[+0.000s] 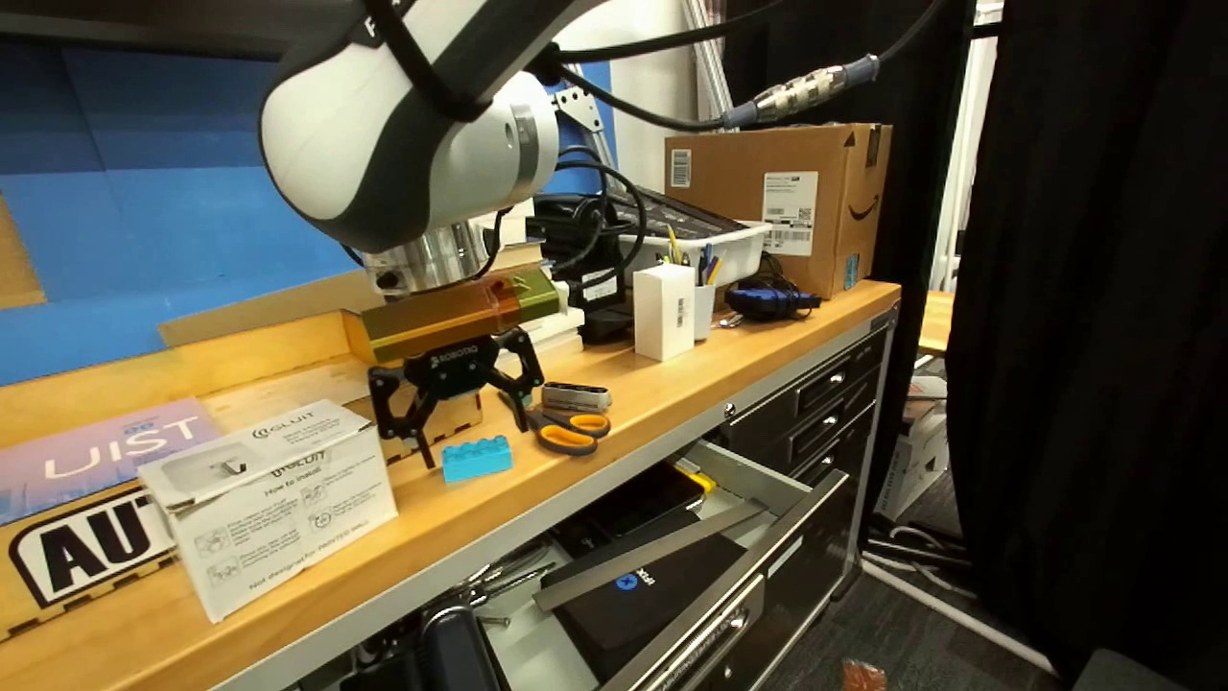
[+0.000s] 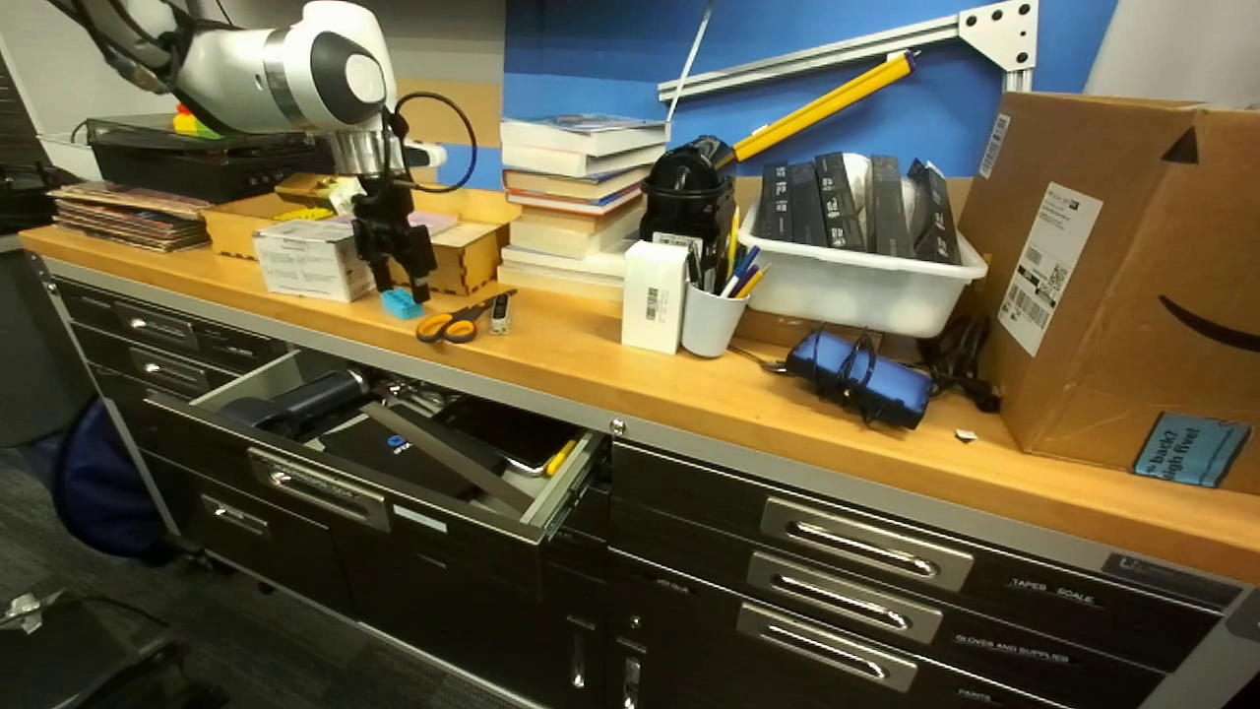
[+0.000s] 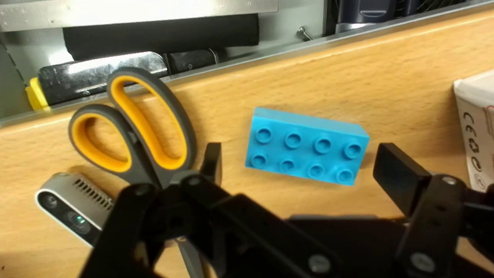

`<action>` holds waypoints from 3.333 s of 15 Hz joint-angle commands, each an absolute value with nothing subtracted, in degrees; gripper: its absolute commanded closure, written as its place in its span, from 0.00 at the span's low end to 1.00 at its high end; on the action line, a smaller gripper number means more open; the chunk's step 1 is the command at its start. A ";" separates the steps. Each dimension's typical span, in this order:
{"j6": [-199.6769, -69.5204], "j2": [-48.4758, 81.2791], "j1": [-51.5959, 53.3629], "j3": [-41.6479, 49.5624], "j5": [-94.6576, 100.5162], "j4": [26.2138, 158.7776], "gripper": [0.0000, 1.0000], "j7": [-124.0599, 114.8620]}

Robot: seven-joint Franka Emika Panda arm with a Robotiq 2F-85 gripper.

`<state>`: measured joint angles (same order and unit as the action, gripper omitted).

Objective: Place the blue block in the open top drawer then push the drawer closed

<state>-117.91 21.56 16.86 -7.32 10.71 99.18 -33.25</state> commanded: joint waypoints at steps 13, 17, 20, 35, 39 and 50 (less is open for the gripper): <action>-118.16 7.75 15.65 -10.41 -3.17 117.99 0.52 -26.91; -120.78 2.04 16.15 -10.45 -3.16 127.89 0.52 -30.82; -127.39 2.04 15.97 -10.40 2.48 130.62 0.52 -38.42; -125.60 -6.33 12.83 -10.26 -12.56 140.64 0.00 -23.93; -114.47 -6.16 12.60 -10.10 -14.67 141.97 0.00 -18.58; -119.44 7.05 14.64 -12.81 -0.09 137.81 0.00 -40.58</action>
<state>-118.41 3.52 13.81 -12.64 -3.32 141.62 -36.01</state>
